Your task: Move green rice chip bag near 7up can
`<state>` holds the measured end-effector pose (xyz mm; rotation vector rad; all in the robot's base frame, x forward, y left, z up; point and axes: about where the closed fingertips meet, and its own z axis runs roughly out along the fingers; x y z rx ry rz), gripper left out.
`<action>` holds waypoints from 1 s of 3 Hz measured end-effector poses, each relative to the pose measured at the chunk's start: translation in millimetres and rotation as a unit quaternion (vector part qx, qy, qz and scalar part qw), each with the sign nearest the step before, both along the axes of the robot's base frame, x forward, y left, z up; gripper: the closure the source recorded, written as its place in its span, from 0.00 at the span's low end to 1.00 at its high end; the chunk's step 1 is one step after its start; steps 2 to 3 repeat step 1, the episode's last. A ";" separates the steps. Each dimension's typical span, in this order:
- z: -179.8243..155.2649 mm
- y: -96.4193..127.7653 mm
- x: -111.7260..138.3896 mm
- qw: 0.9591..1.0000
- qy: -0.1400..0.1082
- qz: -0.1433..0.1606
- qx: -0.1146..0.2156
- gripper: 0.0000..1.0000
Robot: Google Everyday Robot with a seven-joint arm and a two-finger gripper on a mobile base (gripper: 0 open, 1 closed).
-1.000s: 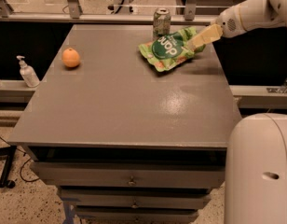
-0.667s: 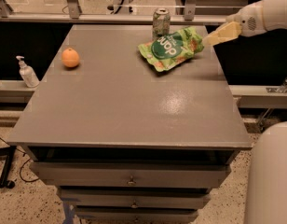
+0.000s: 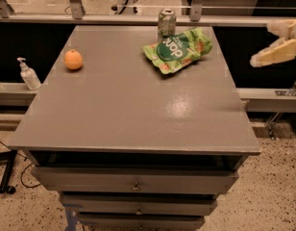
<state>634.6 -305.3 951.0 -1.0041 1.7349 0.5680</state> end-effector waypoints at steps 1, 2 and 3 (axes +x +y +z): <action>-5.5 -10.0 -11.0 1.000 -0.009 0.001 -0.002 0.00; -5.5 -10.0 -11.0 1.000 -0.009 0.001 -0.002 0.00; -5.5 -10.0 -11.0 1.000 -0.009 0.001 -0.002 0.00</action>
Offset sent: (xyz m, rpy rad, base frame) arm 0.0000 0.0000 0.0000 0.0000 0.0000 0.0000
